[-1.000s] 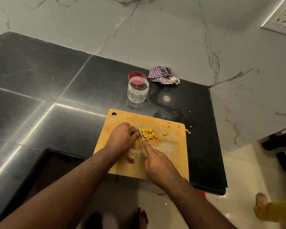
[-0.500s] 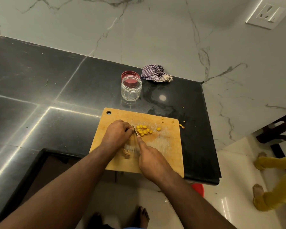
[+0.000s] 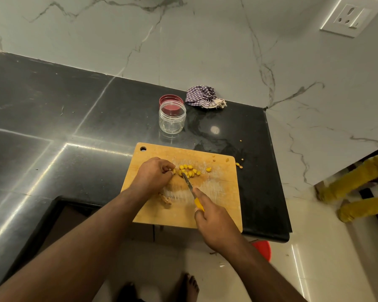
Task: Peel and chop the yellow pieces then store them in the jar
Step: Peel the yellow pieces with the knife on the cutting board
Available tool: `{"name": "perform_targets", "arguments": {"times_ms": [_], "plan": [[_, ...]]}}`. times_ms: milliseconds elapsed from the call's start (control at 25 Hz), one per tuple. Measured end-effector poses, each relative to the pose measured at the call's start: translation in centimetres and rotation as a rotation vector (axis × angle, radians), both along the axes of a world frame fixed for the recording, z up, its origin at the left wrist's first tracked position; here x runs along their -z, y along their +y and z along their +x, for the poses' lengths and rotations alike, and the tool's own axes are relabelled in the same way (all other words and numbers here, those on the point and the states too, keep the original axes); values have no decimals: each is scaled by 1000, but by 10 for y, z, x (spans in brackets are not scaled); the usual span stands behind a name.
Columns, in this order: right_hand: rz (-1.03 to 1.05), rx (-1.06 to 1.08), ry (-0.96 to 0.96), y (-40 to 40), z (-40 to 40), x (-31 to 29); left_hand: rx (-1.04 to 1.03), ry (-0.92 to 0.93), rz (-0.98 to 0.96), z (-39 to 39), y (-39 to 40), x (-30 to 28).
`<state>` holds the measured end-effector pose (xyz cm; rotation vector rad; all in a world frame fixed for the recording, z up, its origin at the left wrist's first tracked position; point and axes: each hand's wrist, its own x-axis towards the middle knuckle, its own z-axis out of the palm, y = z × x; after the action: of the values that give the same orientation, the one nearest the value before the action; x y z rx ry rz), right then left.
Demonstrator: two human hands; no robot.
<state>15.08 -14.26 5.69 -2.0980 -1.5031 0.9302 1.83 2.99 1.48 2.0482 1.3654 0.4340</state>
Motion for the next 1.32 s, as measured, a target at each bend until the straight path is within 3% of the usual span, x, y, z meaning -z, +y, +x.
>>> {"name": "perform_targets", "arguments": {"times_ms": [520,760,960,1080,1320], "plan": [[72,133,45,0,19,7,-6,-36,-45,1,-2,-7],[18,214,-173,4,52,11,43,-48,-142,-1,3,-8],[29,71,-107,3,34,22,52,-46,-110,-1,2,-8],[92,42,-37,-1,30,22,95,3,-54,1,6,-8],[62,54,-156,13,37,20,342,249,48,22,9,-11]]}}
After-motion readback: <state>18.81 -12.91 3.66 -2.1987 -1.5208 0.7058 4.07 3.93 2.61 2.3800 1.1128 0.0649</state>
